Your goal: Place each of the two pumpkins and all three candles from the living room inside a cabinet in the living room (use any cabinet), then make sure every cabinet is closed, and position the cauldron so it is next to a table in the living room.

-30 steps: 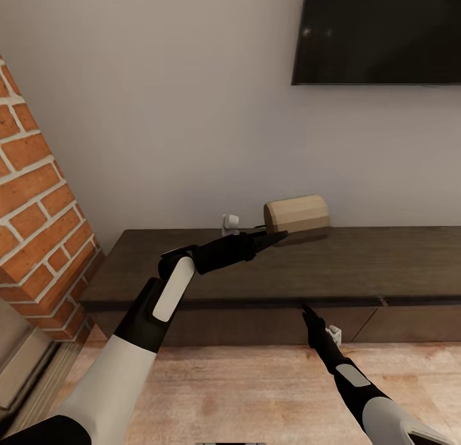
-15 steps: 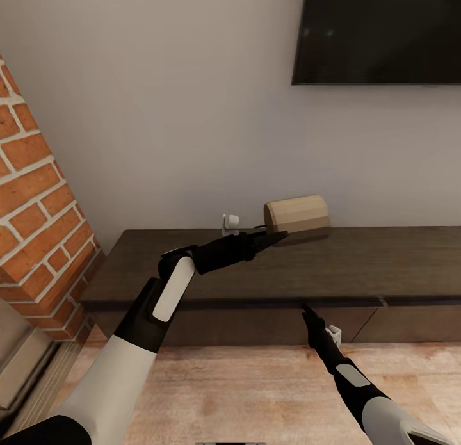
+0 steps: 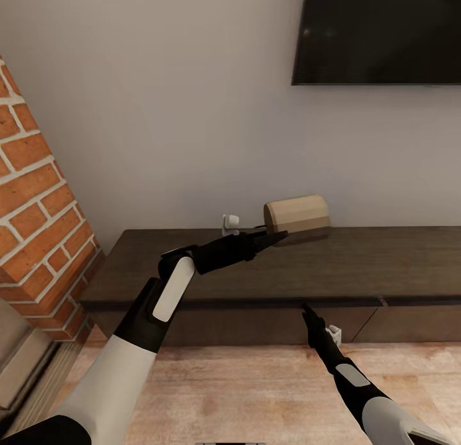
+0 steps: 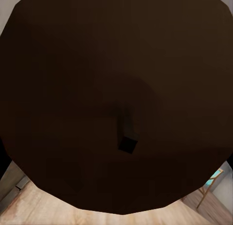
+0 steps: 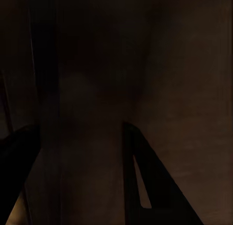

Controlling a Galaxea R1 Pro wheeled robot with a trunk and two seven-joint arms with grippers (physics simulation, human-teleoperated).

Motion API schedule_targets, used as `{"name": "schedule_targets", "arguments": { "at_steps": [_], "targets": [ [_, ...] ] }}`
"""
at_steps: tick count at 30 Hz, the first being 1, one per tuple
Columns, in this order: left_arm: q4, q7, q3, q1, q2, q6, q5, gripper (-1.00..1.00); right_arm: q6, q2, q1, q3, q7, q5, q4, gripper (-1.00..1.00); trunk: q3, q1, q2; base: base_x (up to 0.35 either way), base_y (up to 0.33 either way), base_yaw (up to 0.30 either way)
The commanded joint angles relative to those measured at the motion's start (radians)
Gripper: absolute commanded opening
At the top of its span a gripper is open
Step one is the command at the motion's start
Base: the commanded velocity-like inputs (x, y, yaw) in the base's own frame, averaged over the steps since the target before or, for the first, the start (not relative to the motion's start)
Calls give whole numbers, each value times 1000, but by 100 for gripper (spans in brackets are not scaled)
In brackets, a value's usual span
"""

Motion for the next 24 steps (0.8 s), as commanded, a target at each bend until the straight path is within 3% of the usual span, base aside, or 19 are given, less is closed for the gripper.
{"name": "schedule_targets", "arguments": {
  "at_steps": [1, 24],
  "targets": [
    [0, 0, 0, -1, 0, 7, 7, -100, 8, 0, 0, -1, 1, -7, 2, -100, -1, 0, 0, 0, 0, 0],
    [0, 1, 0, -1, 0, 7, 6, -100, 8, 0, 0, 0, 0, -6, 2, -100, 7, -1, 0, 0, 0, 0]
  ]
}}
